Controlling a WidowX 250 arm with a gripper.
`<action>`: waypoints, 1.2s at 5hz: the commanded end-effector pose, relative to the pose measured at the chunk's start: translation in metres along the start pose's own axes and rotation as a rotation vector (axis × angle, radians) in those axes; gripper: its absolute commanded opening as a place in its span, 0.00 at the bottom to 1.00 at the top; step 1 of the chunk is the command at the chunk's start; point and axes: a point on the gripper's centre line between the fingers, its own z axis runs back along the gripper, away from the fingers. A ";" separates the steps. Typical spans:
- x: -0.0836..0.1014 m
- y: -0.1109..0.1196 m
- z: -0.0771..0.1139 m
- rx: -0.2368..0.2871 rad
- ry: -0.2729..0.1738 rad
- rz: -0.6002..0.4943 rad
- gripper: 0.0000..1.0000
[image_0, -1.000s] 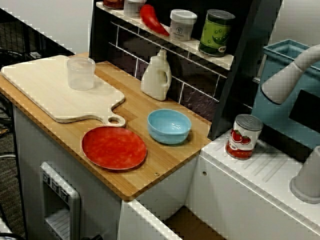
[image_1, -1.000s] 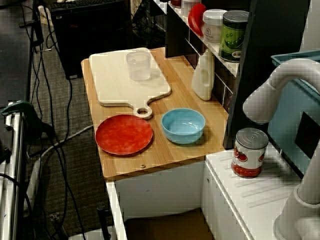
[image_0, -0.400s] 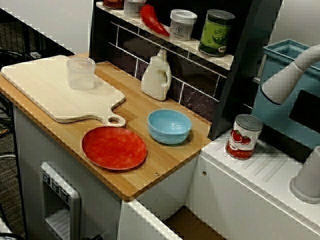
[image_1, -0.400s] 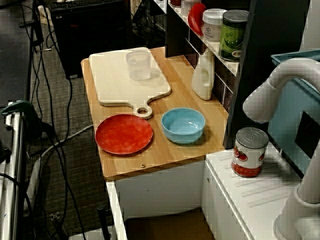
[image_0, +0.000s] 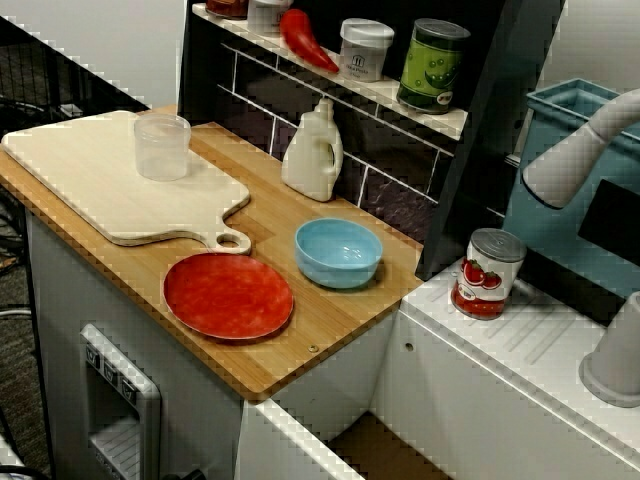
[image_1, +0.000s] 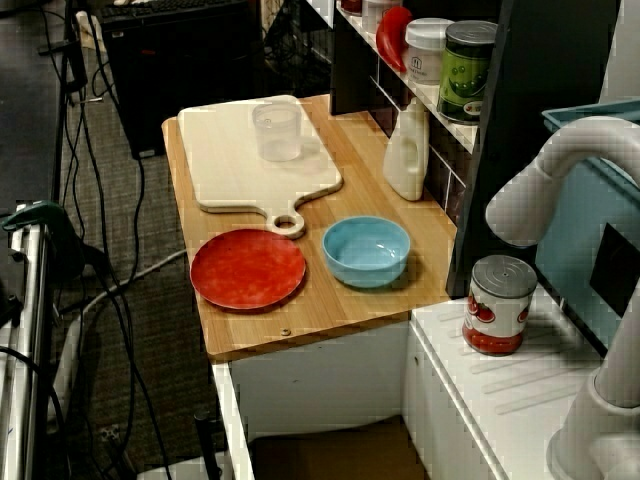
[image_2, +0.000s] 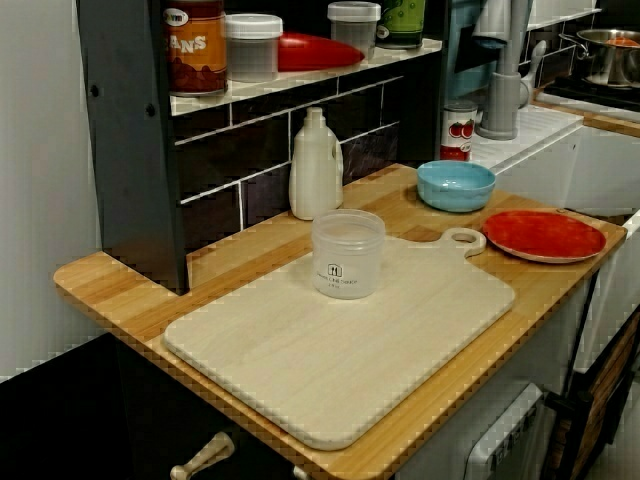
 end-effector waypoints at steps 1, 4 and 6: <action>0.026 -0.001 0.022 -0.053 -0.049 0.035 1.00; 0.022 0.030 0.009 -0.053 -0.035 0.072 1.00; 0.004 0.024 0.002 -0.028 -0.035 0.180 1.00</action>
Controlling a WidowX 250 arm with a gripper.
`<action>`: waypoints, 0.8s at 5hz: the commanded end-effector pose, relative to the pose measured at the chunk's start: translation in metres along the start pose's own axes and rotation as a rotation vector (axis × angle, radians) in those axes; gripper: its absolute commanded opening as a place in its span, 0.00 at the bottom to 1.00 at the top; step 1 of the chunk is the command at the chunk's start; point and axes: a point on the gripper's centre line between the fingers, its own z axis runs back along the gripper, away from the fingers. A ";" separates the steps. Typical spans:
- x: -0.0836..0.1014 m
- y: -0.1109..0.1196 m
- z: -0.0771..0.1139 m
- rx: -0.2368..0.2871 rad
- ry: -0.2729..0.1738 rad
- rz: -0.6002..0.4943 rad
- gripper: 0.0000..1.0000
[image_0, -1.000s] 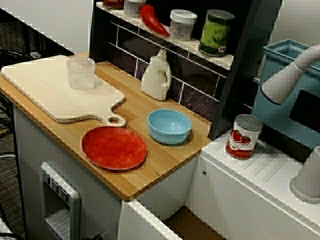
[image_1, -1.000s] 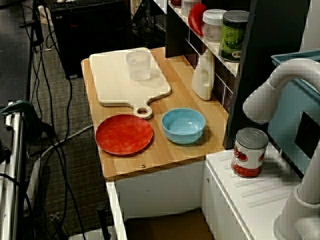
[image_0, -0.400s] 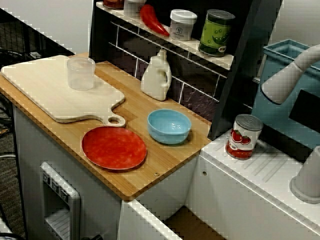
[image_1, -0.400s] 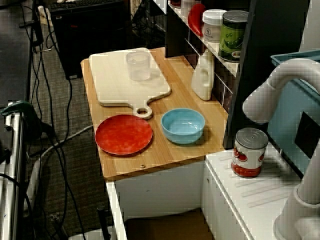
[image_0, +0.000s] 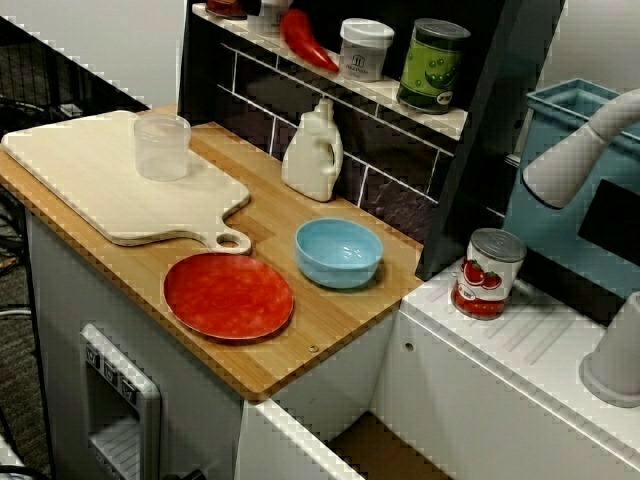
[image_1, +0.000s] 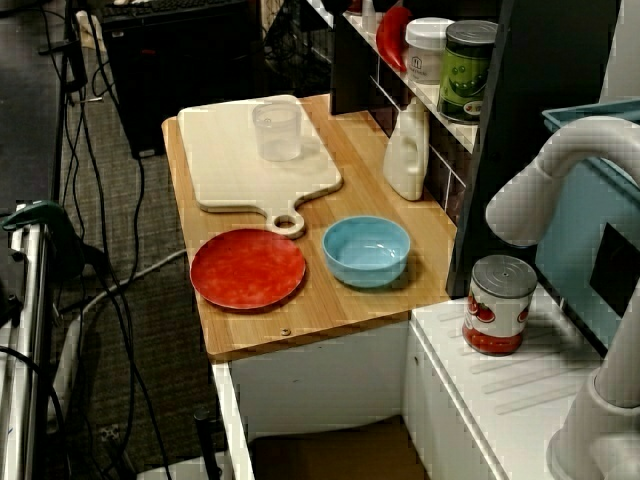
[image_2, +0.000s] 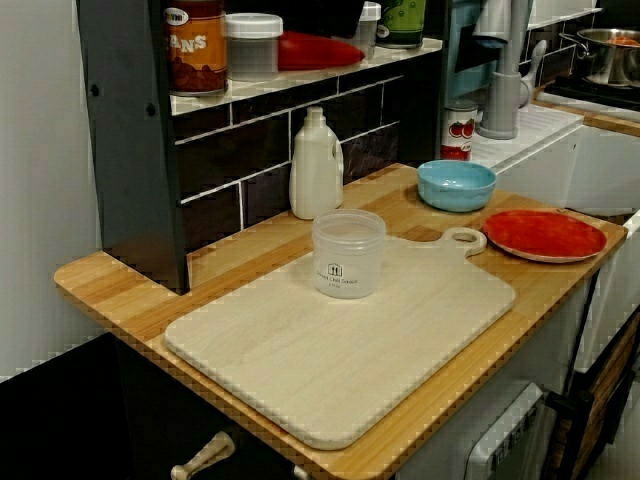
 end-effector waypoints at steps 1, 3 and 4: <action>-0.014 -0.010 0.029 -0.028 -0.034 0.089 1.00; -0.011 -0.013 0.036 -0.044 -0.010 0.070 1.00; -0.009 -0.010 0.038 -0.068 0.018 0.060 1.00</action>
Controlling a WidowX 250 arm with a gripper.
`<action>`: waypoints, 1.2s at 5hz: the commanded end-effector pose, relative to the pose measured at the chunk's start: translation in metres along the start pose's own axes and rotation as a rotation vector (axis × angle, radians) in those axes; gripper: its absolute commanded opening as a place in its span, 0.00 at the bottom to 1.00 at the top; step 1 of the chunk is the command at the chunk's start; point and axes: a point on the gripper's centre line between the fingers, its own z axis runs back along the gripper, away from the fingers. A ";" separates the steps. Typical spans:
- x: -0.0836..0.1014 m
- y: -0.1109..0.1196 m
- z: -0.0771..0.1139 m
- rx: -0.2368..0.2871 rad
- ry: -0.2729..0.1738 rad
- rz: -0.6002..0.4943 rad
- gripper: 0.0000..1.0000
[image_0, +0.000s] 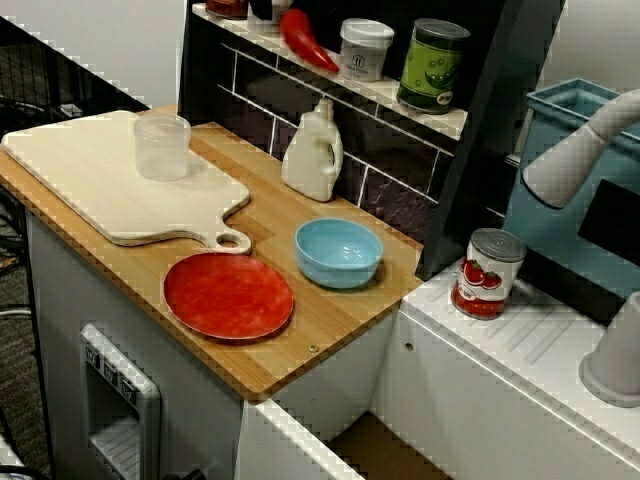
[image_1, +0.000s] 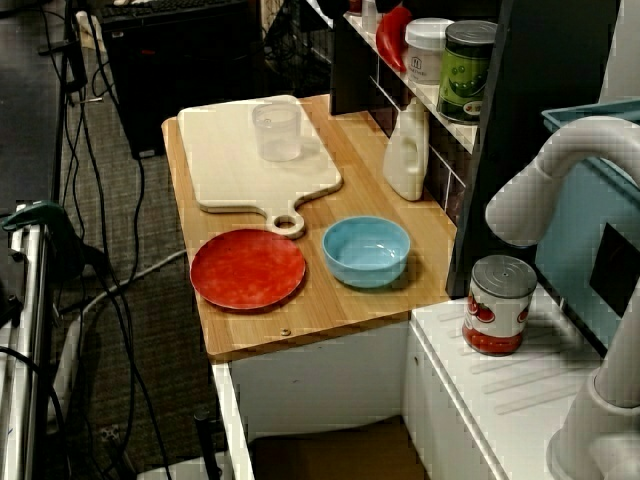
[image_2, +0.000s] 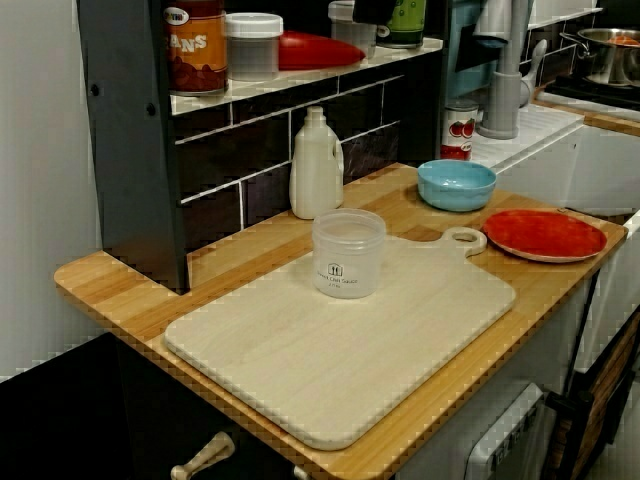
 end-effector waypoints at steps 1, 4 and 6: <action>0.008 0.004 0.032 -0.075 -0.053 -0.019 1.00; 0.019 0.008 0.023 -0.055 -0.092 0.054 1.00; 0.023 0.004 0.013 -0.041 -0.094 0.055 1.00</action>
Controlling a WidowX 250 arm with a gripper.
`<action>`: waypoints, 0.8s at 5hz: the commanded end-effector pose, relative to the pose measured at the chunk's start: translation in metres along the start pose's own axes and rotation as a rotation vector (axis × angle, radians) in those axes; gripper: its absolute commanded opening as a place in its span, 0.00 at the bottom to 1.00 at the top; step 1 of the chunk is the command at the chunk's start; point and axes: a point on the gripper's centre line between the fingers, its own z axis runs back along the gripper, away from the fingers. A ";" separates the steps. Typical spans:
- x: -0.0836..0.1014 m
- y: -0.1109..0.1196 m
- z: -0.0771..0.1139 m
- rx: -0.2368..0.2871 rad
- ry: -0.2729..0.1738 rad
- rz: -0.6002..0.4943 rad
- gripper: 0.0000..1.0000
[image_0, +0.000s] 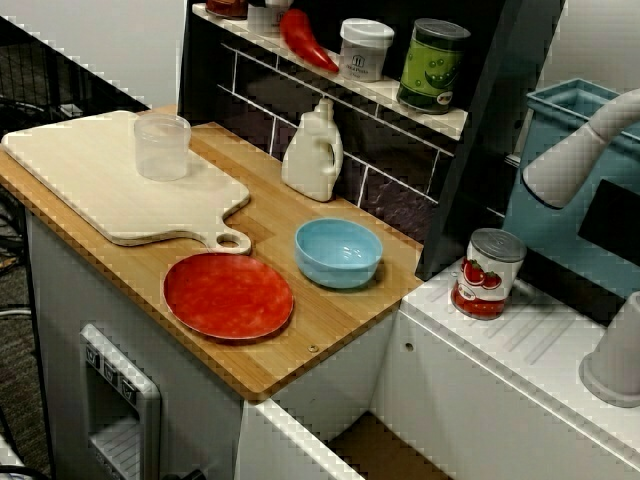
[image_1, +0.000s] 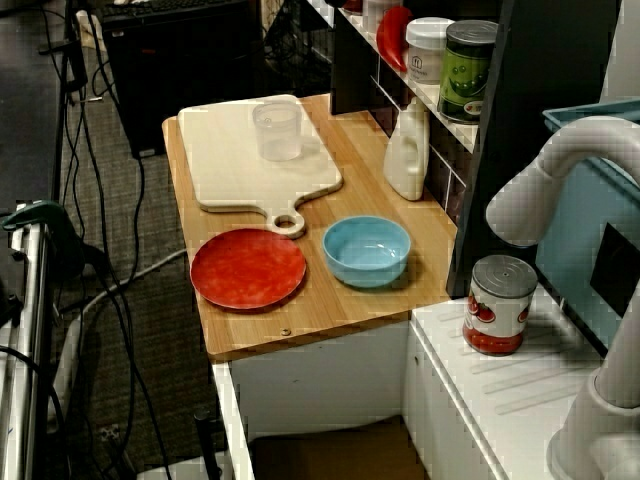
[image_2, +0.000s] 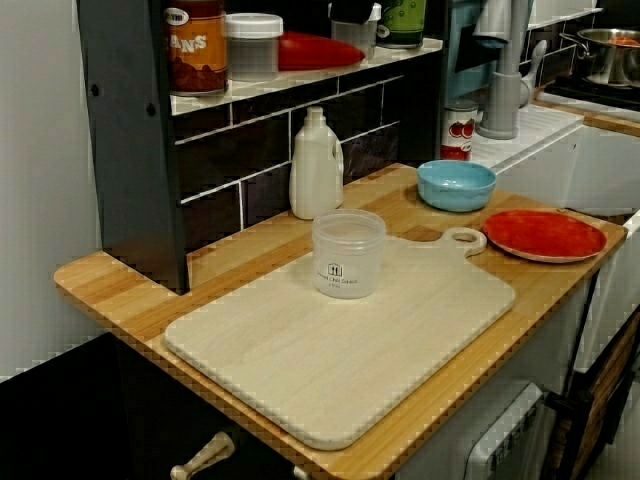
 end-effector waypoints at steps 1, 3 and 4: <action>0.009 -0.005 0.004 -0.013 -0.048 -0.011 1.00; 0.017 -0.008 -0.007 -0.002 -0.038 0.002 1.00; 0.019 -0.009 -0.009 -0.002 -0.034 0.012 1.00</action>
